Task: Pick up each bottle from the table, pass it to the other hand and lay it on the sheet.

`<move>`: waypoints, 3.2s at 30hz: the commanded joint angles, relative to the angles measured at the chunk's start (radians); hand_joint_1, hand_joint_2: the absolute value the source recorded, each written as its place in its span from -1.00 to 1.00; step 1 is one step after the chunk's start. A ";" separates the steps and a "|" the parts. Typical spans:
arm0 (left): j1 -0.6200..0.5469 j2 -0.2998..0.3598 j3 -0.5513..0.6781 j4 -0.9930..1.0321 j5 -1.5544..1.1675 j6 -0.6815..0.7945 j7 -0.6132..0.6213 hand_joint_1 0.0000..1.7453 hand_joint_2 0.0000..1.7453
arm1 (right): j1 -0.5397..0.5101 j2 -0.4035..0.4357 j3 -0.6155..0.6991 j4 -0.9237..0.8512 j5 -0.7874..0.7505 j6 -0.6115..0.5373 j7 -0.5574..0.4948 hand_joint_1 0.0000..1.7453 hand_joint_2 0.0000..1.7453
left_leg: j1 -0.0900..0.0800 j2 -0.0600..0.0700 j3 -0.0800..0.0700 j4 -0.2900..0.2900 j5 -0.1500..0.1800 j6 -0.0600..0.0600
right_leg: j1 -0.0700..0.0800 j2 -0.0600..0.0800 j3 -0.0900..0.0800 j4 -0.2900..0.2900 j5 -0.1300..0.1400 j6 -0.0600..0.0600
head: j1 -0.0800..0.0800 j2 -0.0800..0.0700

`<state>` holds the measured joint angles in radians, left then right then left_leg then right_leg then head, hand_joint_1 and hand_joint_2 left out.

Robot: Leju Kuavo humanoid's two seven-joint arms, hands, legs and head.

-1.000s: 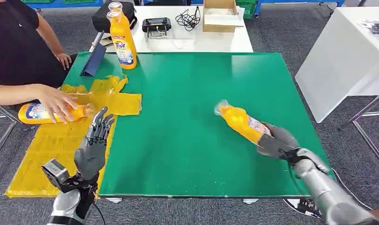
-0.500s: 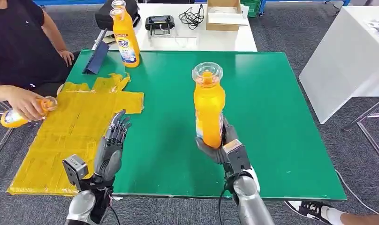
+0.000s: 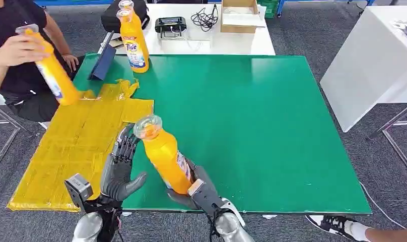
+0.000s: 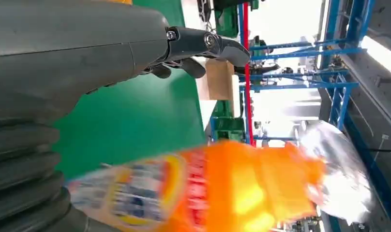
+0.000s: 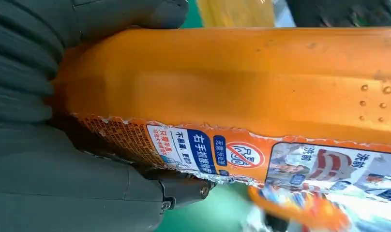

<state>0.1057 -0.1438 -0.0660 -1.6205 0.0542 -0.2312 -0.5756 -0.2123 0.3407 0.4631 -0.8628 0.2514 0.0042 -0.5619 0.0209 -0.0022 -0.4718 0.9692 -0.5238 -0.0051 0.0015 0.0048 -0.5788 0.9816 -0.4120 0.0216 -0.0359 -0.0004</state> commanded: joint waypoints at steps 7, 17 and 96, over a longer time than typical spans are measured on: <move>-0.005 0.007 -0.013 0.010 -0.004 -0.014 0.001 -1.00 1.00 | -0.031 0.008 0.111 0.215 0.006 0.025 0.022 1.00 1.00 | 0.000 0.000 0.003 -0.002 0.000 0.001 | -0.001 -0.001 0.002 -0.001 0.000 0.000 | 0.000 0.000; -0.012 0.078 -0.072 0.097 -0.090 -0.040 0.057 -1.00 1.00 | -0.064 0.008 0.152 0.219 0.010 -0.012 0.021 1.00 1.00 | -0.001 0.000 0.004 -0.002 0.000 0.001 | -0.001 0.000 0.003 -0.001 0.000 0.000 | 0.000 0.000; -0.460 0.255 0.115 0.917 -1.625 0.929 0.514 1.00 1.00 | -0.074 -0.242 0.037 -0.435 -0.035 0.010 0.023 -1.00 -1.00 | -0.001 -0.004 0.006 -0.004 0.002 0.001 | 0.000 -0.004 0.005 -0.003 0.001 0.000 | -0.001 0.000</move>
<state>-0.1156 -0.0389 0.1030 -1.3030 -1.4932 0.6939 -0.2662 -0.2421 0.1503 0.4894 -1.2993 0.2388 -0.0065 -0.5474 0.0209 -0.0020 -0.4701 0.9696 -0.5236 -0.0053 0.0018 0.0051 -0.5791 0.9821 -0.4118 0.0215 -0.0366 -0.0004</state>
